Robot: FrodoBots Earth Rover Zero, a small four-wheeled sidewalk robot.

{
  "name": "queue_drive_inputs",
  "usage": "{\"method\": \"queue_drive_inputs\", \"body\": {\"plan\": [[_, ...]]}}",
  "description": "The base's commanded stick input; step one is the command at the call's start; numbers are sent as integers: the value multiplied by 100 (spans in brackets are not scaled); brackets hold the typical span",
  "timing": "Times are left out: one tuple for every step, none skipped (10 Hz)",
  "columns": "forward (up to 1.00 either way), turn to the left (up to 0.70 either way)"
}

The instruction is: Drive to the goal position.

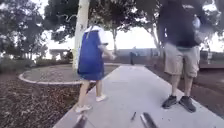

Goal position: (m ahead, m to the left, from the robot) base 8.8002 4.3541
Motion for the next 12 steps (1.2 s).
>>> {"method": "queue_drive_inputs", "body": {"plan": [[12,0],[27,0],[41,0],[56,0],[70,0],[85,0],[98,0],[98,0],[98,-23],[98,-39],[98,-39],[98,-39]]}}
